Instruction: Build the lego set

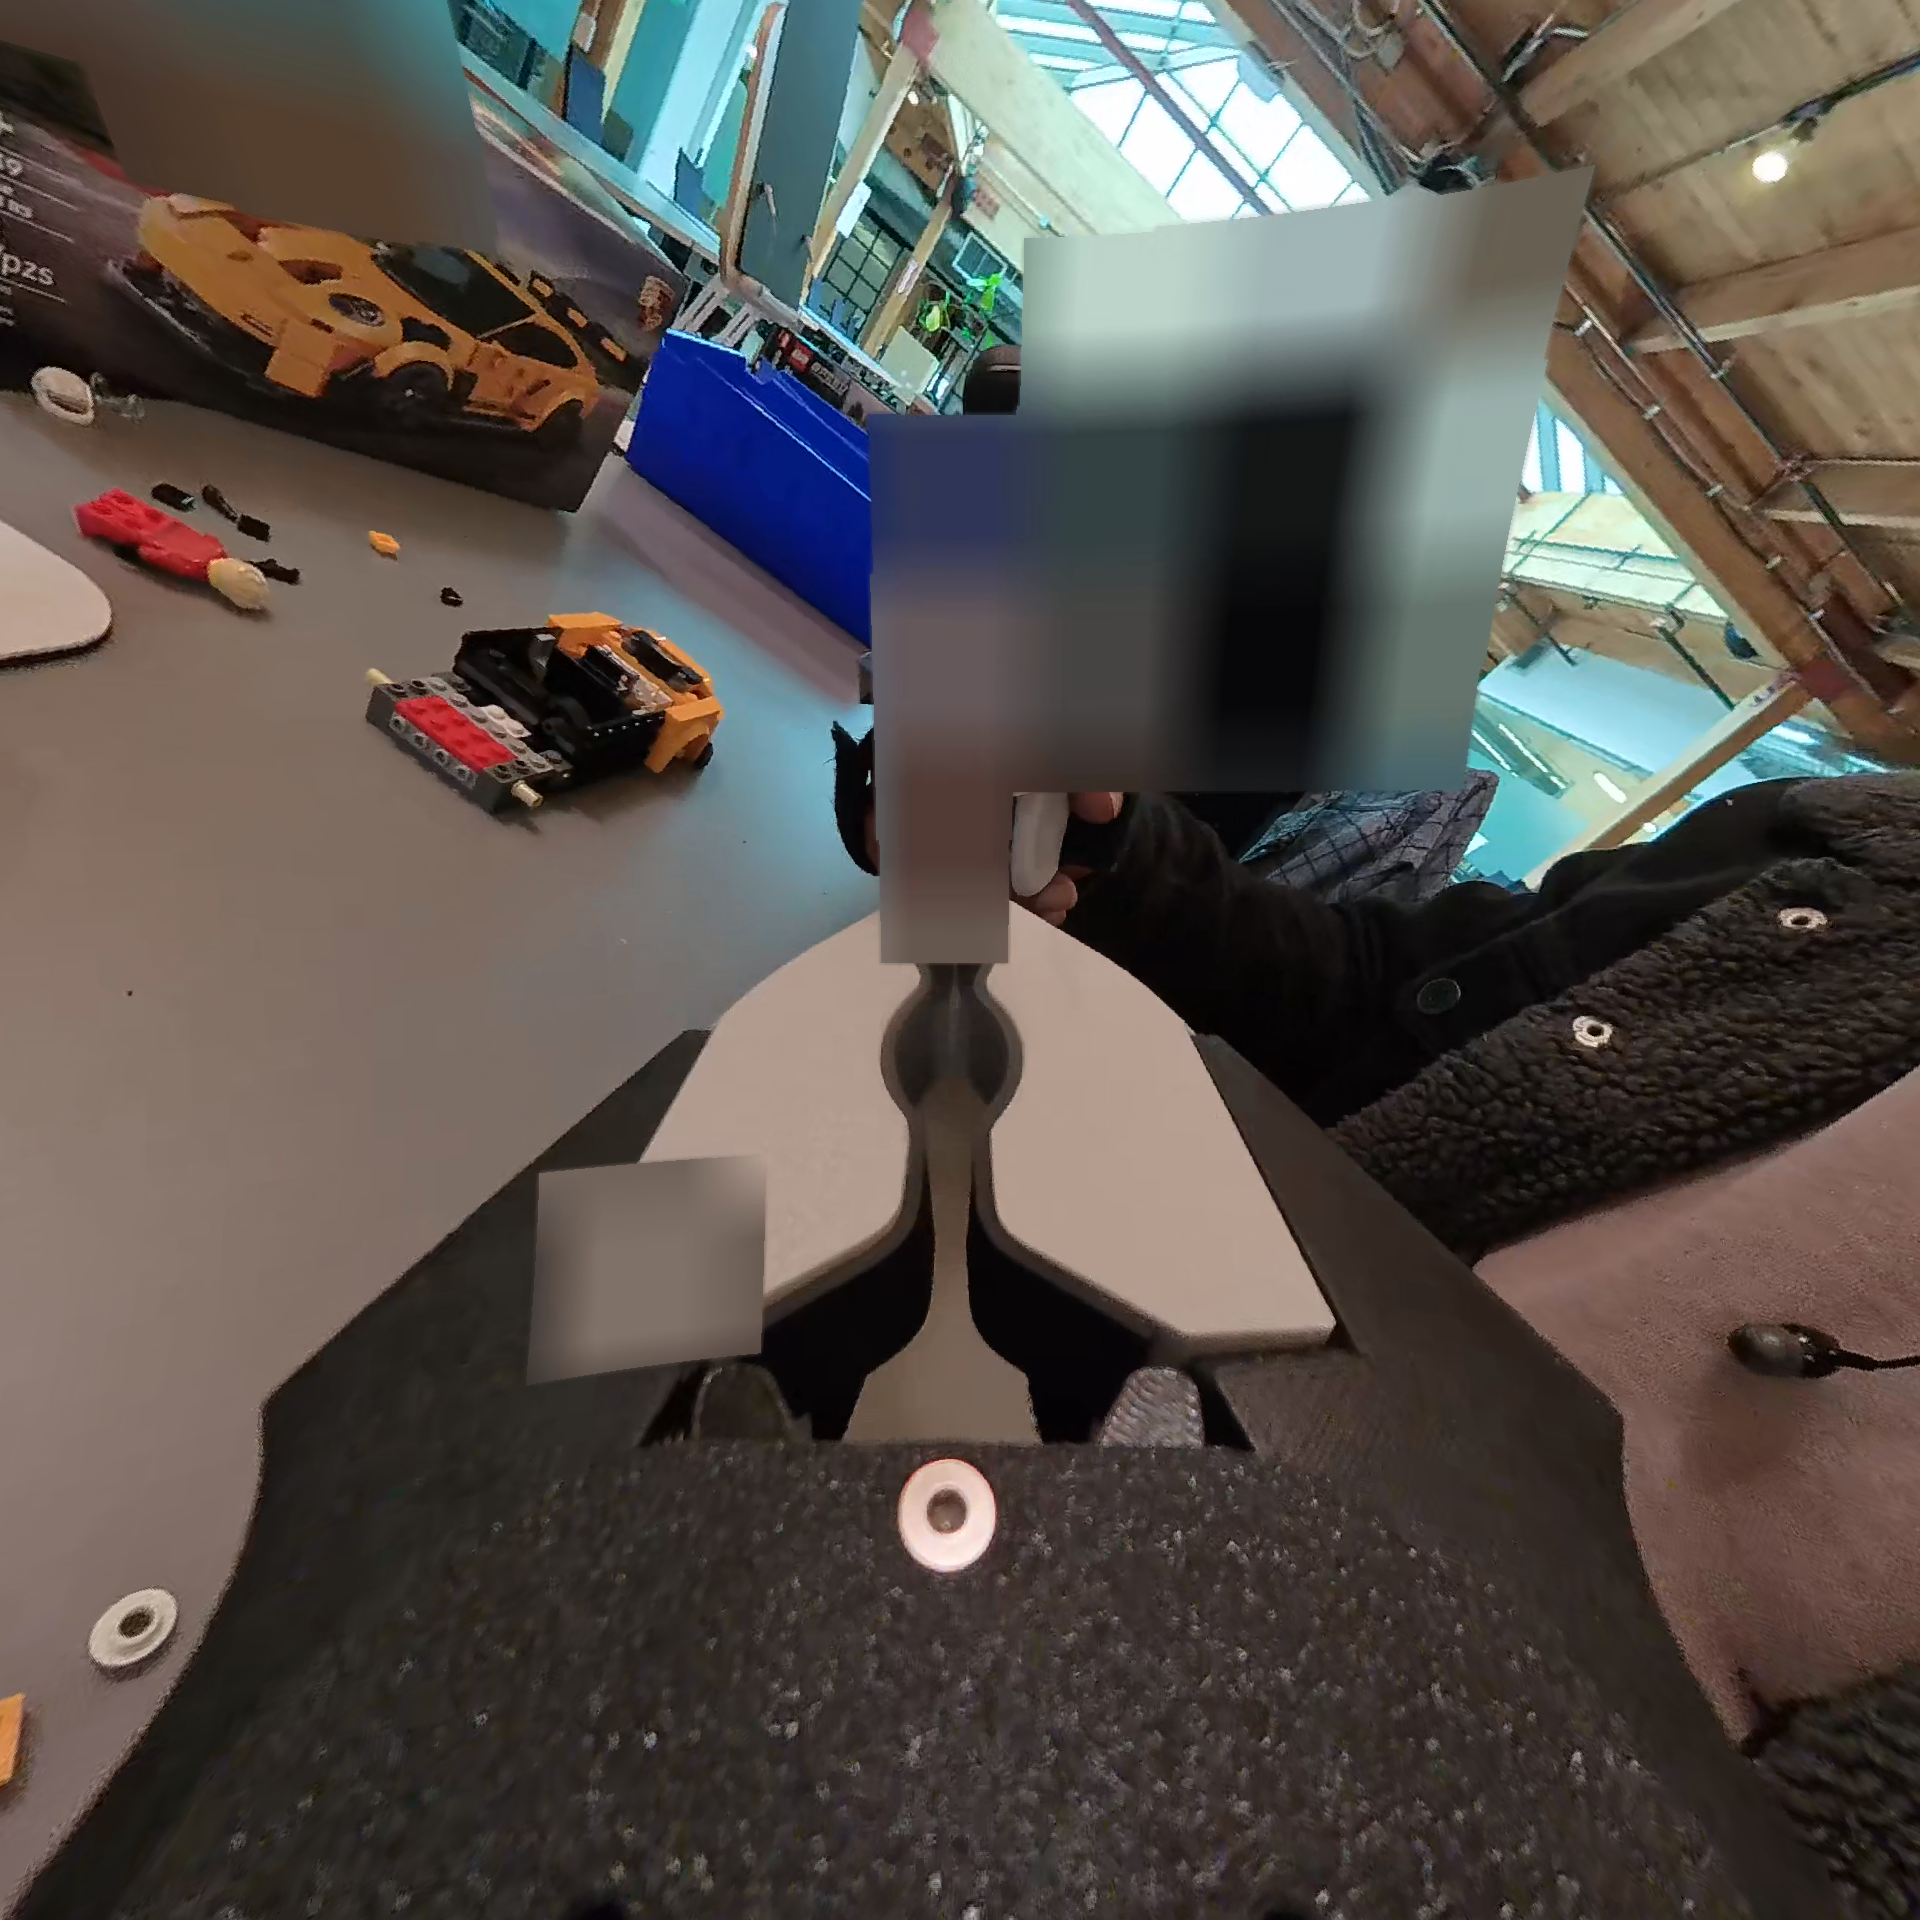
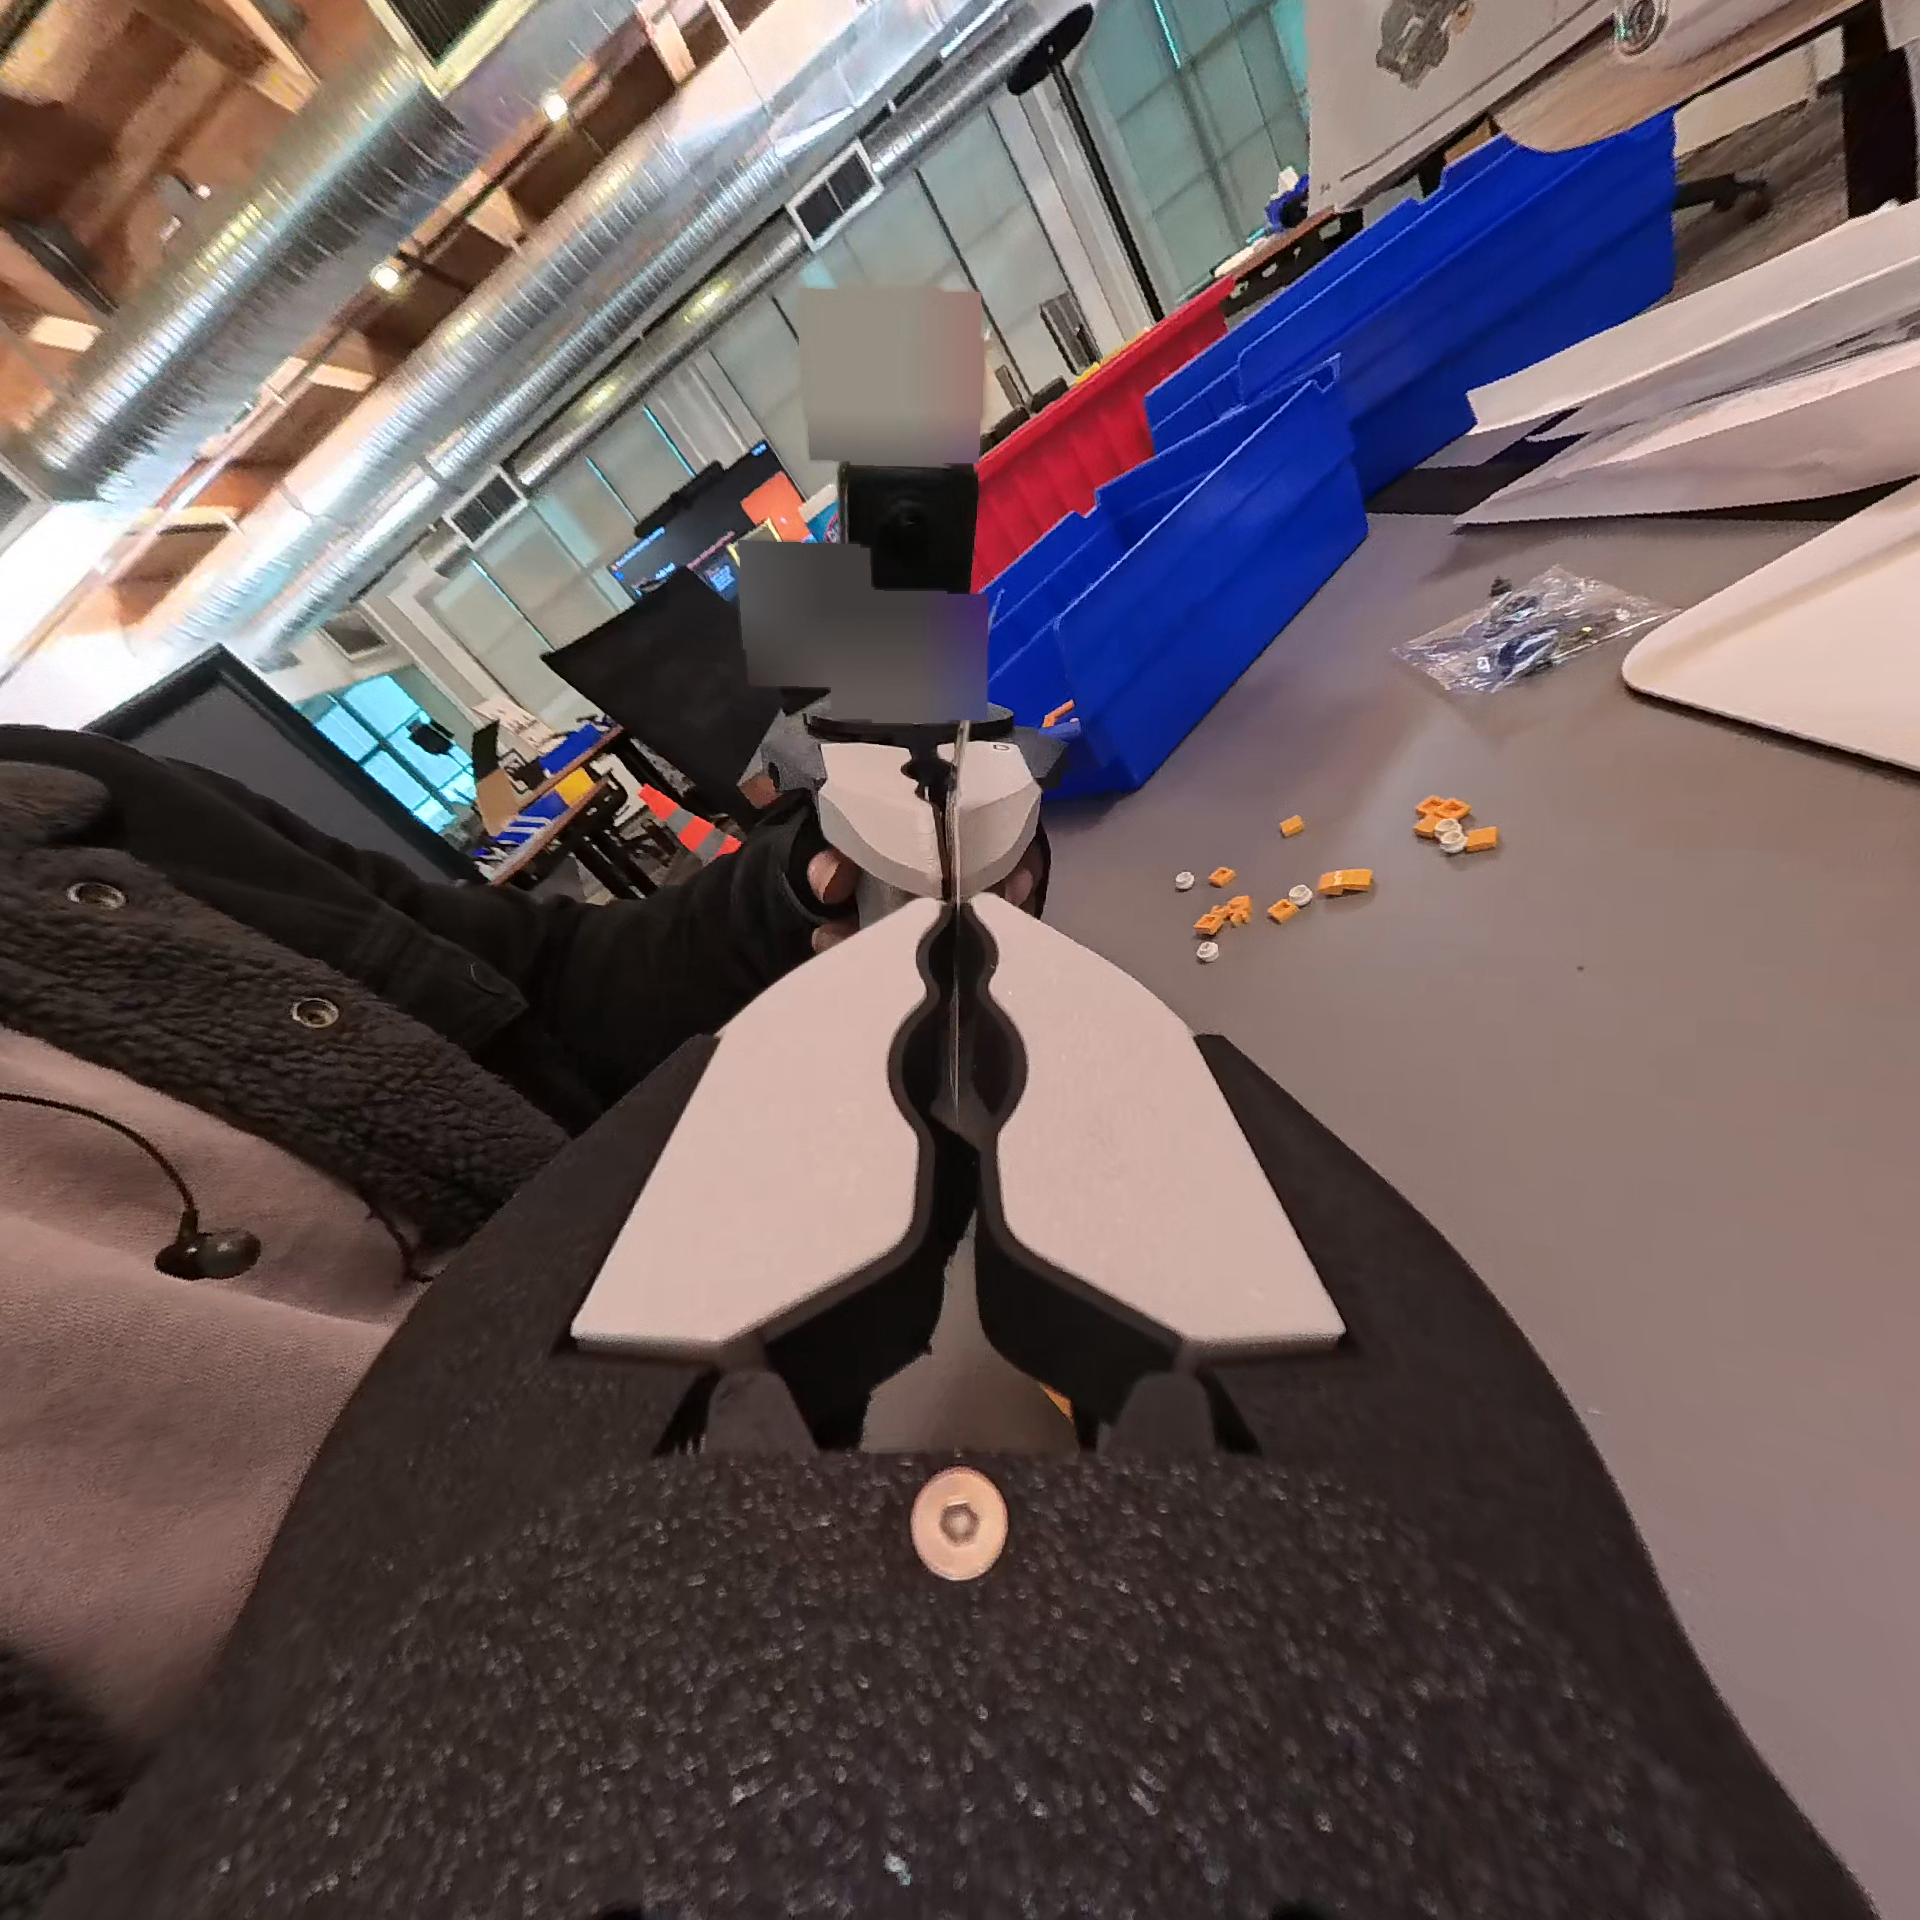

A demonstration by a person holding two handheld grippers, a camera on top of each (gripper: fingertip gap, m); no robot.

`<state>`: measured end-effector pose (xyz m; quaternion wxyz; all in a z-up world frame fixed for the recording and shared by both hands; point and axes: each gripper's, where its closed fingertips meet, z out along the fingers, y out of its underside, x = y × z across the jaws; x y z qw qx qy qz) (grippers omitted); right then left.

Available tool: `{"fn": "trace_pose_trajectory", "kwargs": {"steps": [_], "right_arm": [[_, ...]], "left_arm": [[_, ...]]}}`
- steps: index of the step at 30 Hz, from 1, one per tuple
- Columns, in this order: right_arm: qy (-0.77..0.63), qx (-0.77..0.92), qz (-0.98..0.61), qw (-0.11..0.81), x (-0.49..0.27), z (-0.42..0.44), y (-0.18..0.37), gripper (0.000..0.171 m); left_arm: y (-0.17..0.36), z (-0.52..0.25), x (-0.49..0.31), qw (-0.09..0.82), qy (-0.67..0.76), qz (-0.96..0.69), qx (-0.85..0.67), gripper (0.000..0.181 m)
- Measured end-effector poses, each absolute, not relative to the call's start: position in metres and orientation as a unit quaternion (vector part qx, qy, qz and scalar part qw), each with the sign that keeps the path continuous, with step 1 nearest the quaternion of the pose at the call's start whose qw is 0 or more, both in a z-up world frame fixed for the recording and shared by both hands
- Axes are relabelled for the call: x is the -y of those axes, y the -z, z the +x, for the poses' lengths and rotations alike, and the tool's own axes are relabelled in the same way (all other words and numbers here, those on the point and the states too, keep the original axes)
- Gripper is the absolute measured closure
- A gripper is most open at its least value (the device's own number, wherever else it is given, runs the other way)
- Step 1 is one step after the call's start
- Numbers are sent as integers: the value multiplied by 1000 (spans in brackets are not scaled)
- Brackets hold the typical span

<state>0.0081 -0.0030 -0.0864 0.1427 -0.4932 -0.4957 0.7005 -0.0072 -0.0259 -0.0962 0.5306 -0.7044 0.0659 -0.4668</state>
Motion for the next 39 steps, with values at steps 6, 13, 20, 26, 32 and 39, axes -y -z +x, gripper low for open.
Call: {"fn": "trace_pose_trajectory", "kwargs": {"steps": [6,13,20,26,32,39], "right_arm": [[-706,482,-502,133,-2,8,88,171],[-707,485,-502,118,0,9,91,165],[-703,492,-499,119,4,8,92,167],[-695,498,-501,135,3,8,92,171],[-650,528,-504,210,-2,3,96,171],[-627,543,-504,241,-1,2,97,171]], "left_arm": [[95,-9,26,531,471,-702,-62,181],[91,-12,26,537,480,-692,-51,181],[91,-12,26,540,481,-688,-52,181],[92,-12,25,540,479,-690,-50,181],[93,-12,25,540,474,-694,-49,181],[95,-16,23,542,458,-703,-41,181]]}}
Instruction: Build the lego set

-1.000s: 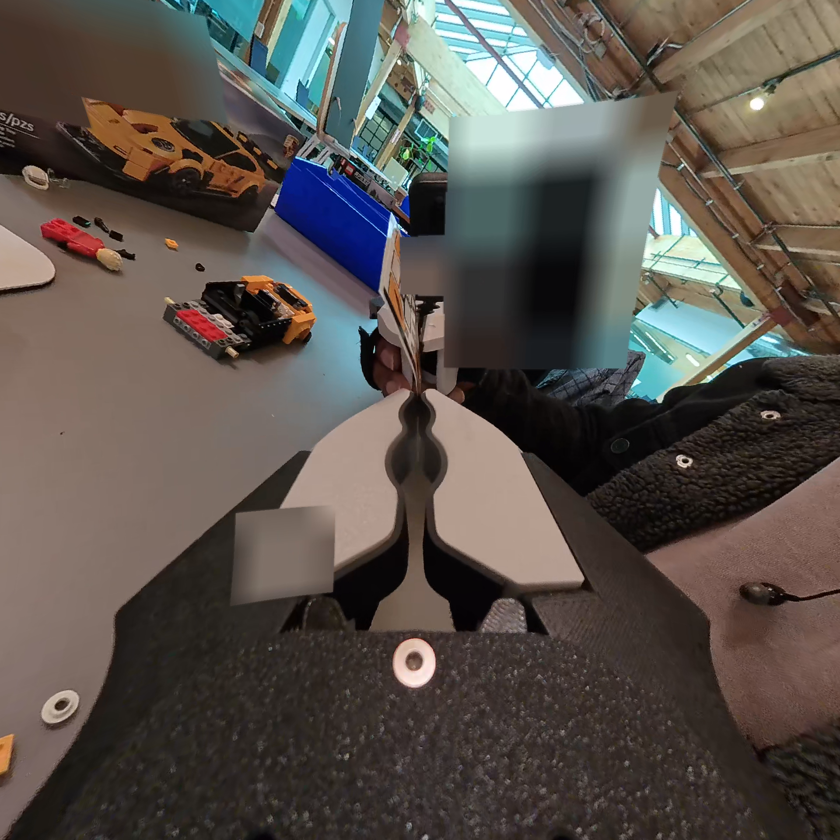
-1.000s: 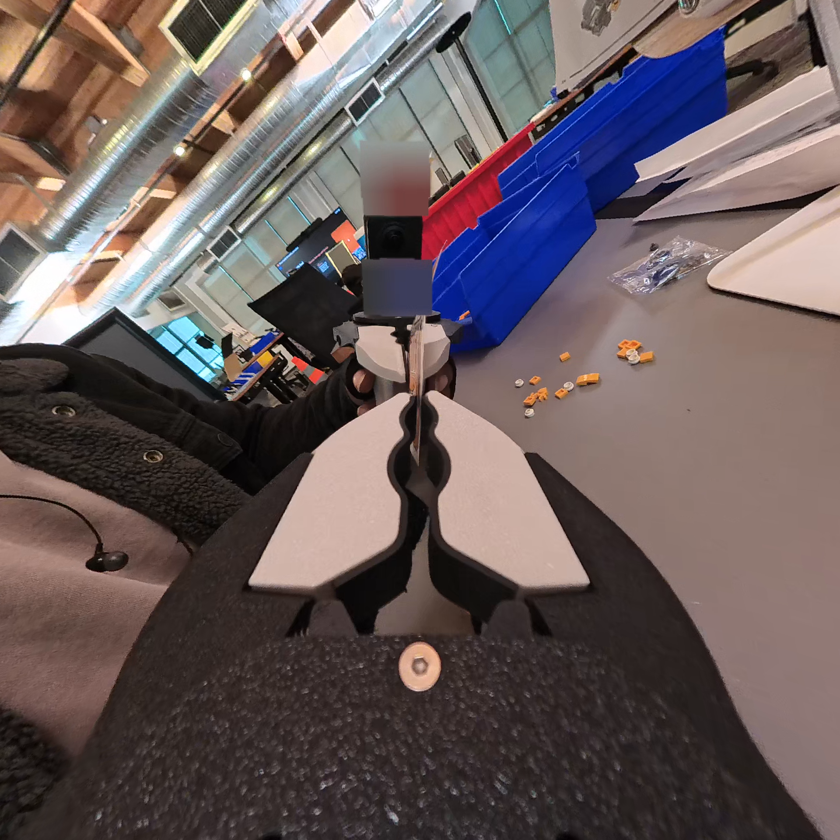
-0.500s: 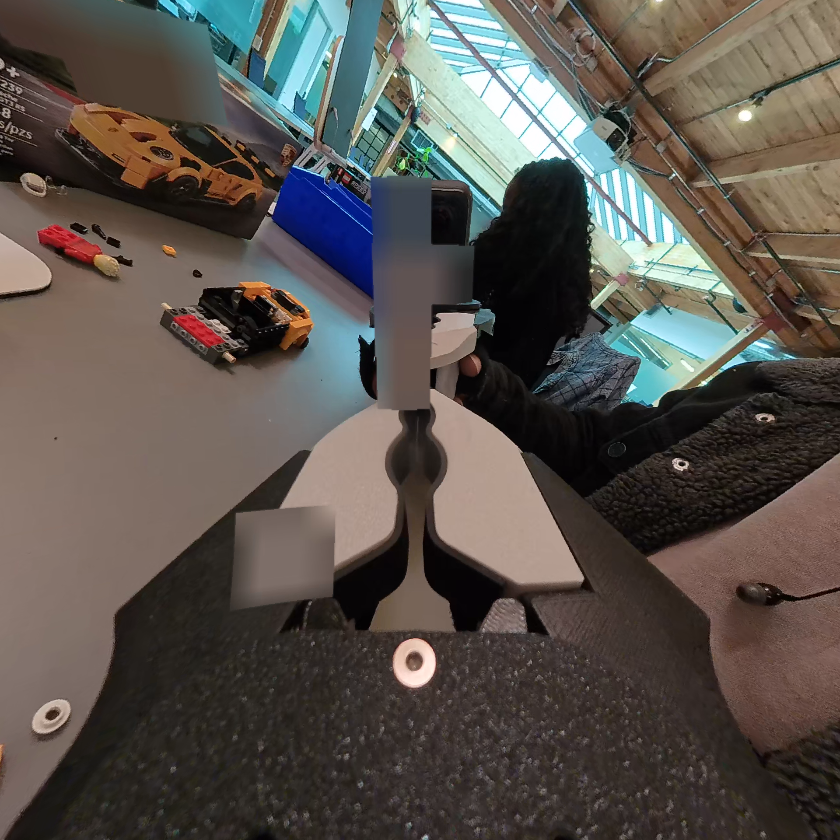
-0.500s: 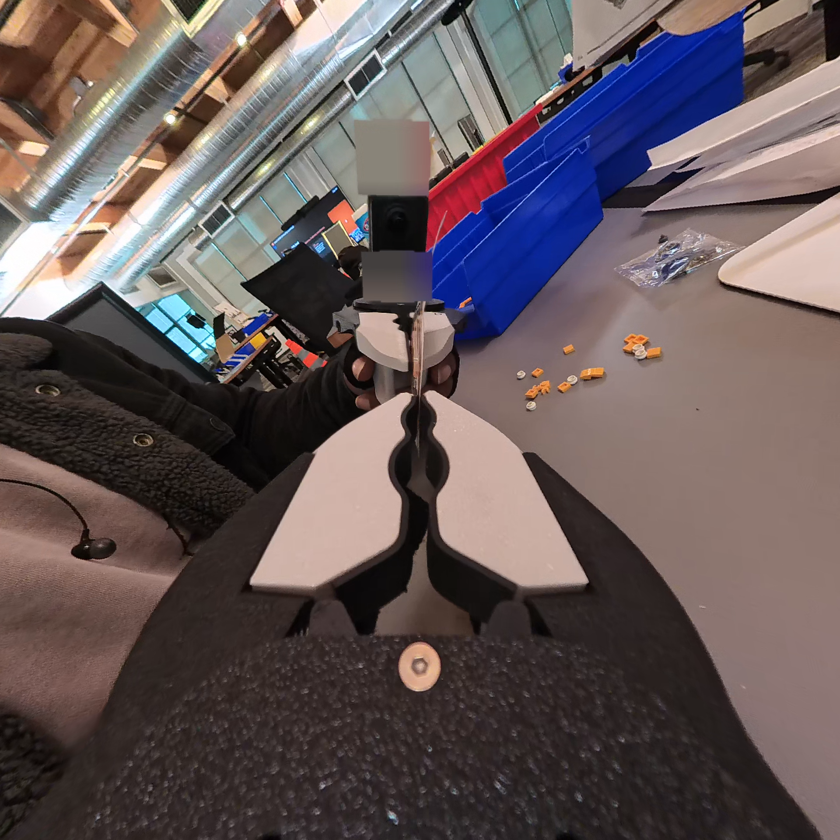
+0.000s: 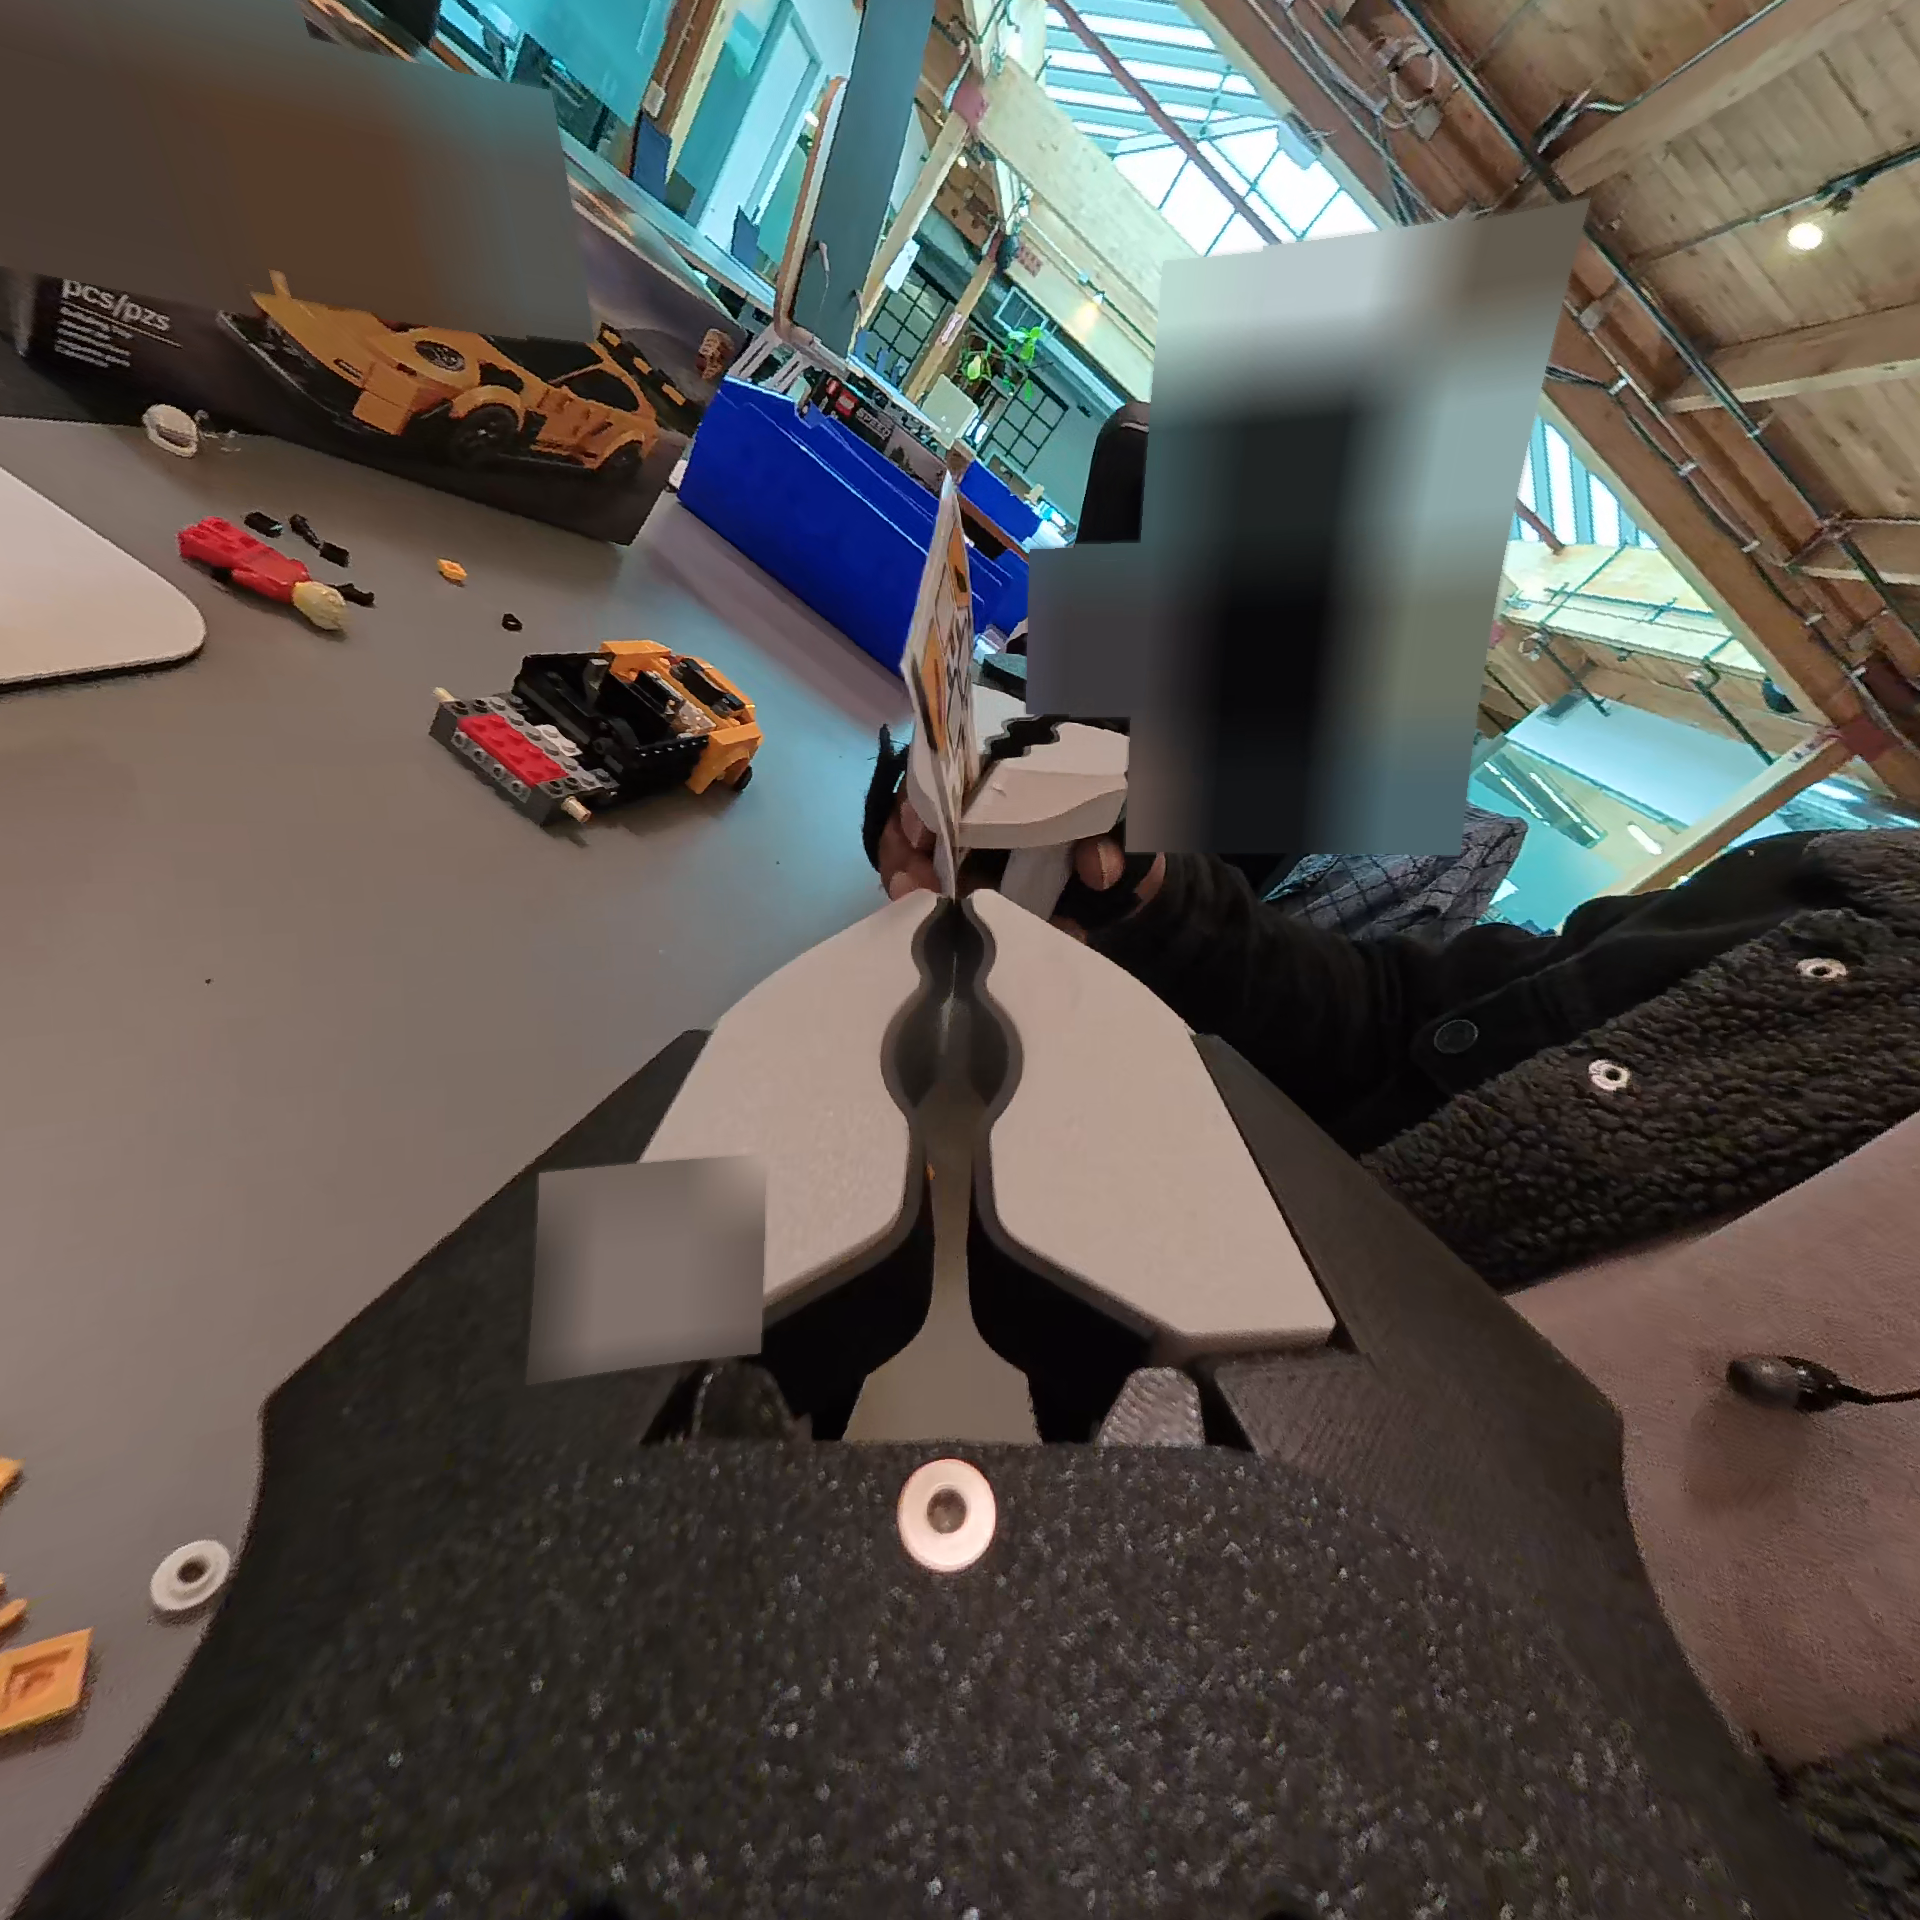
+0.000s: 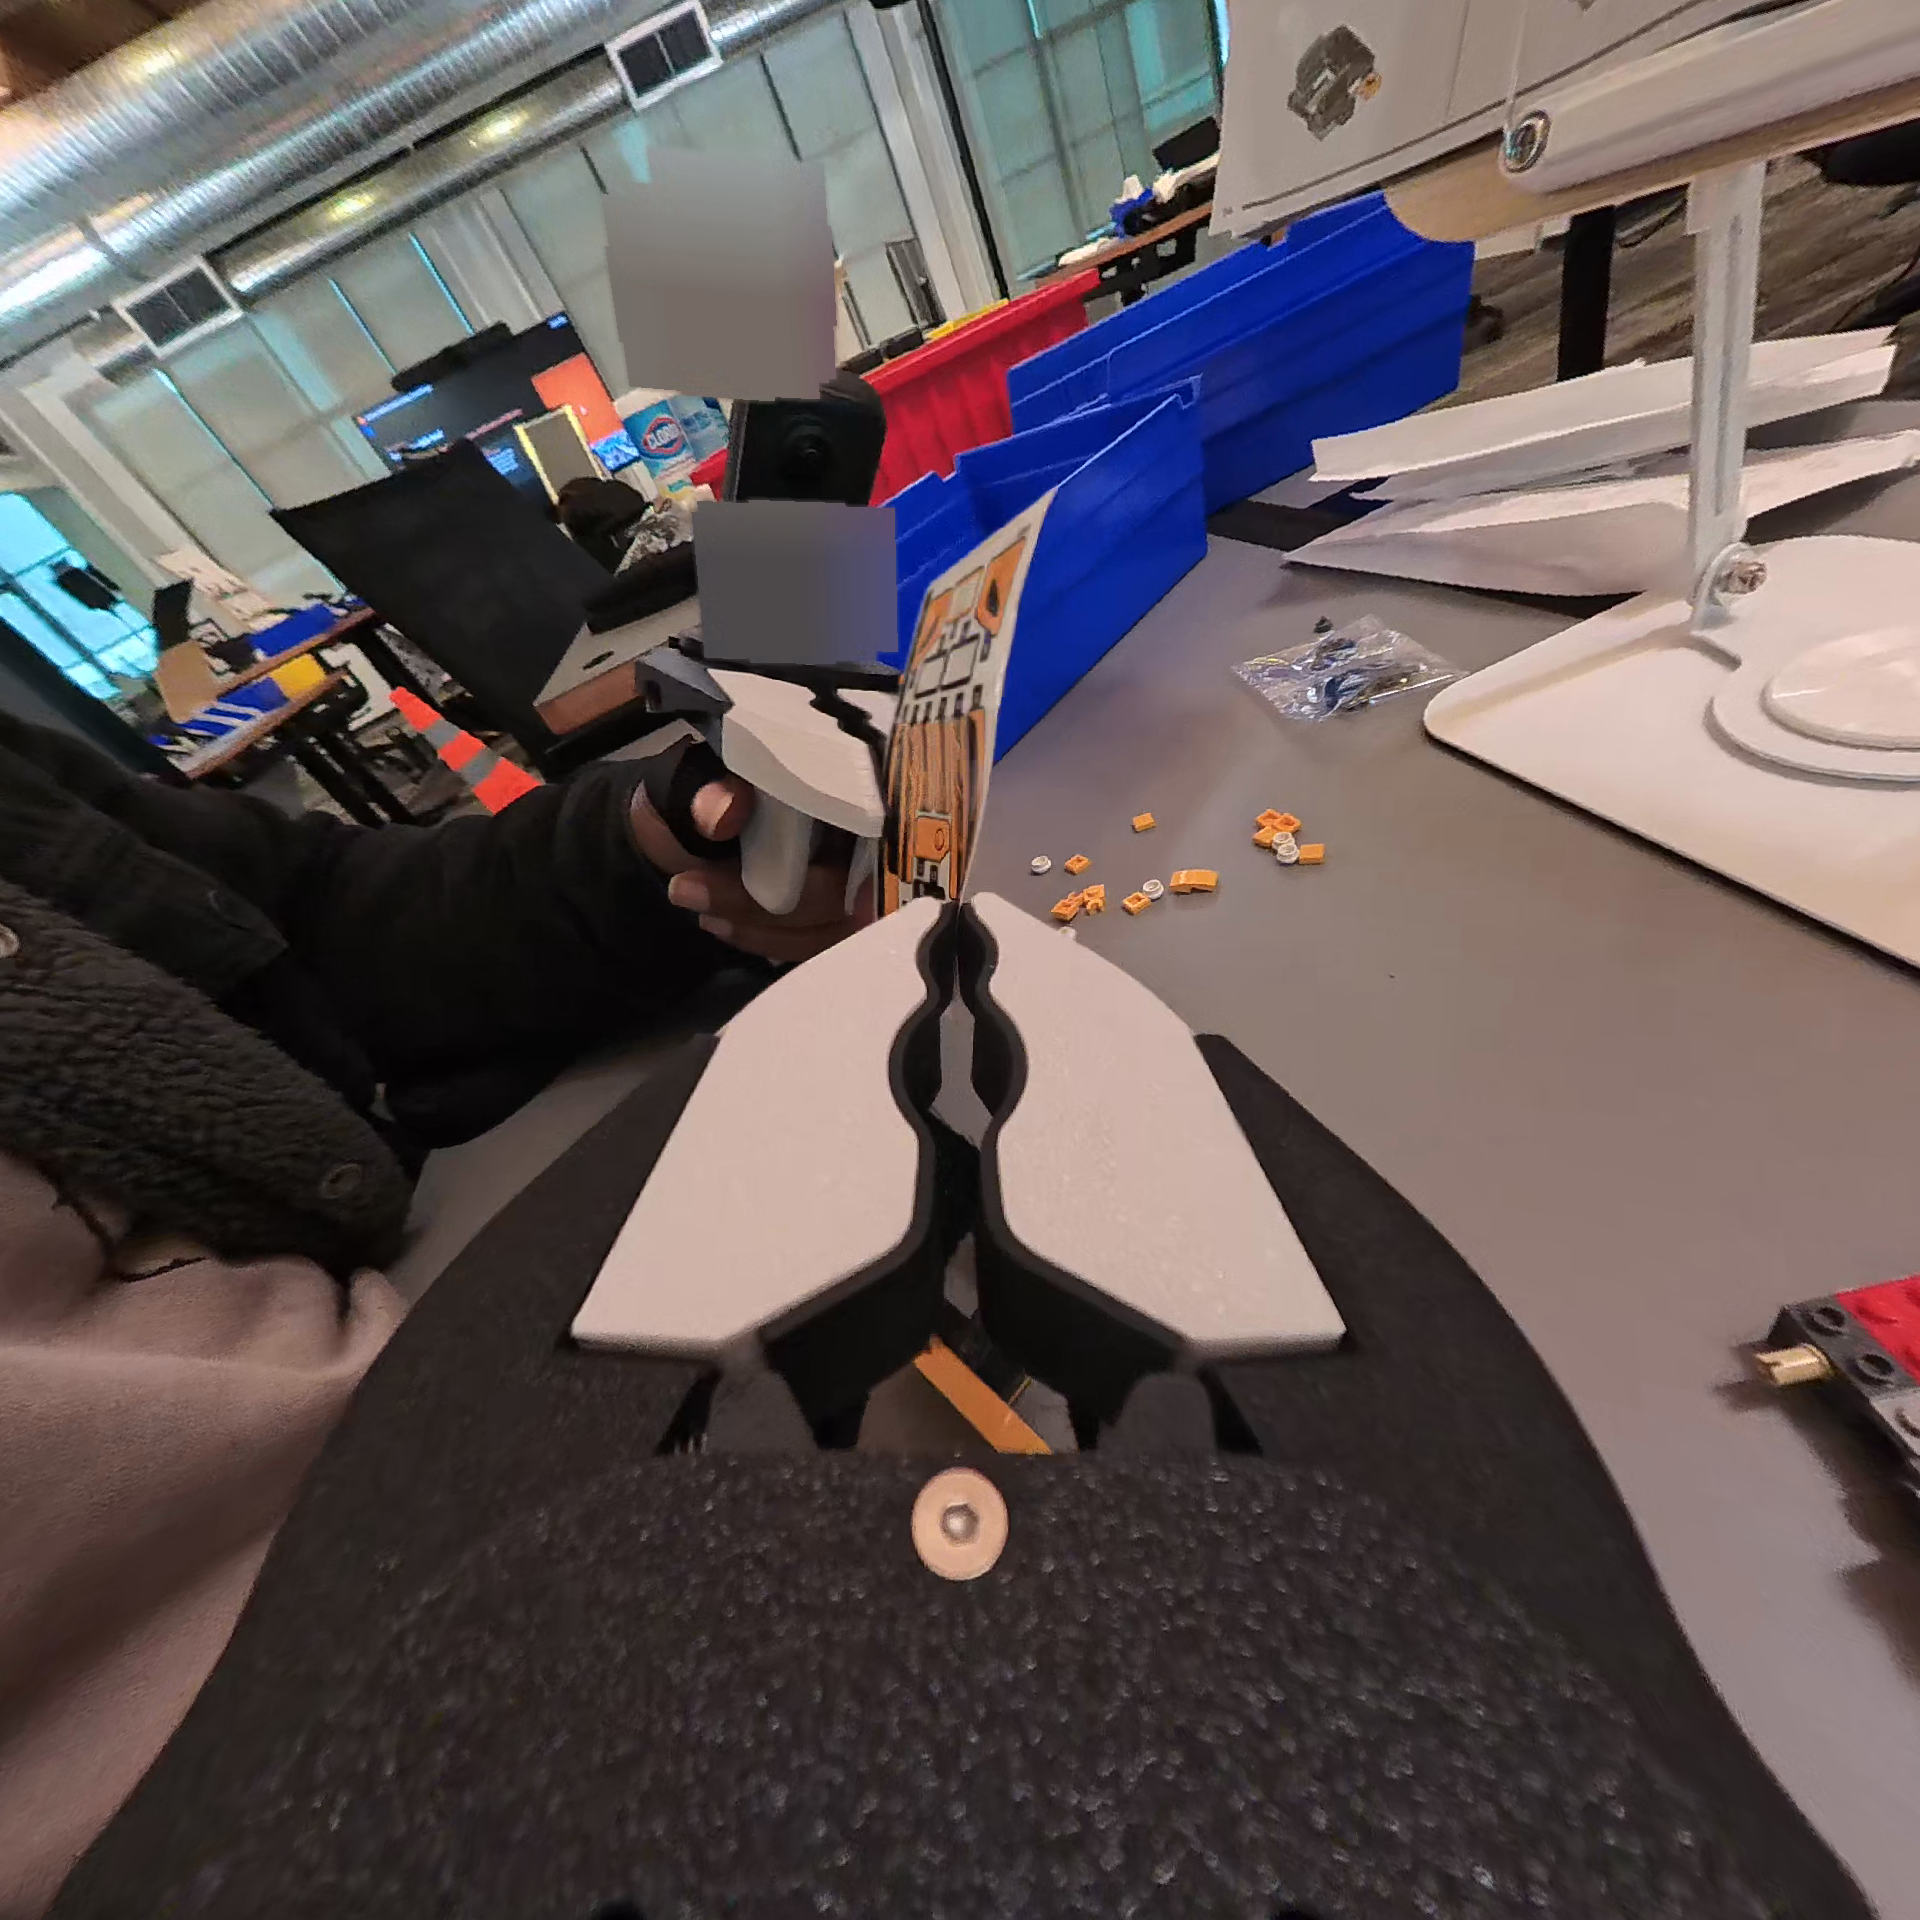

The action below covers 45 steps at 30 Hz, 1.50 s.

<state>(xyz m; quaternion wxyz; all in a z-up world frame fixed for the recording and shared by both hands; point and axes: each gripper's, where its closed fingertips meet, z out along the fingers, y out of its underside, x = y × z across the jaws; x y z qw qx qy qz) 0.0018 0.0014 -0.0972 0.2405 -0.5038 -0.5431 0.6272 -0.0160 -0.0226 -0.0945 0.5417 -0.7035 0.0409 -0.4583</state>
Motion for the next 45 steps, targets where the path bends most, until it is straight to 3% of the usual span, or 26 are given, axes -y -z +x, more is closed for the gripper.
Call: {"fn": "trace_pose_trajectory", "kwargs": {"steps": [3,8,13,17,20,21,29,34,36,39,45], "right_arm": [[-618,574,-489,221,1,9,98,166],[-388,771,-421,278,-16,32,148,128],[-277,885,-336,163,2,38,185,102],[-251,922,-281,91,17,31,199,100],[-238,920,-300,83,20,23,206,109],[-238,912,-323,83,20,21,206,118],[-220,692,-659,194,-3,17,205,119],[-258,629,-698,228,17,24,205,94],[-290,629,-684,230,22,25,195,91],[-318,709,-592,213,26,34,176,102],[-252,894,-331,164,13,39,174,107]], "left_arm": [[95,-18,22,545,452,-705,-40,181],[94,-36,19,565,412,-714,-32,181],[97,-47,17,572,389,-721,-26,181],[101,-51,17,570,383,-727,-22,181],[100,-52,18,570,384,-726,-20,181],[100,-53,18,571,382,-726,-19,181],[91,-54,19,584,368,-723,-17,181],[93,-55,19,584,363,-726,-14,181],[93,-56,19,585,361,-726,-14,181],[92,-56,19,586,362,-725,-12,181],[96,-55,18,582,362,-728,-16,181]]}}
